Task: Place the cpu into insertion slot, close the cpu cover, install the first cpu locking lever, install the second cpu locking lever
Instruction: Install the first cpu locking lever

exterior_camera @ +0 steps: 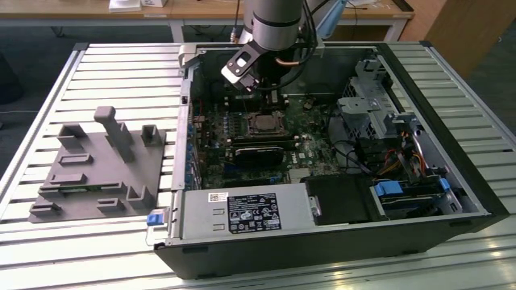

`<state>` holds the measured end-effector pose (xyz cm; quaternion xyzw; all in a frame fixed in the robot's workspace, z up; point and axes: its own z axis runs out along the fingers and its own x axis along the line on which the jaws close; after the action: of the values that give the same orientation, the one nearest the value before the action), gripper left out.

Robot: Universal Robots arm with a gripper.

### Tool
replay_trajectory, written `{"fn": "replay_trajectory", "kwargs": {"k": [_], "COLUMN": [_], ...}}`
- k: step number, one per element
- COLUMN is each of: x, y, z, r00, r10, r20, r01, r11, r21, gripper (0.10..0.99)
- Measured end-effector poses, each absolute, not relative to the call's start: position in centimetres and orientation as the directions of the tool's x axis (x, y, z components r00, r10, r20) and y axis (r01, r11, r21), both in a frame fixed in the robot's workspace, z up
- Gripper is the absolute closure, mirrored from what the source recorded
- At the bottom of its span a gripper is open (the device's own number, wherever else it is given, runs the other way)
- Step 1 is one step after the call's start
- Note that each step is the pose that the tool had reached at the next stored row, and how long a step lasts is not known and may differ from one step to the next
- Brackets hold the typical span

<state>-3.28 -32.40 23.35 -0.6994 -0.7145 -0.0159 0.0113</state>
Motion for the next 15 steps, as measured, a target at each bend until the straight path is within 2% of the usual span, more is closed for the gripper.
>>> {"fn": "replay_trajectory", "kwargs": {"k": [15], "x": [-3.28], "y": [-32.40], "z": [24.25], "r00": [-0.021], "r10": [0.999], "r20": [0.038], "r01": [1.000], "r11": [0.021], "r21": [0.007], "gripper": [0.980]}}
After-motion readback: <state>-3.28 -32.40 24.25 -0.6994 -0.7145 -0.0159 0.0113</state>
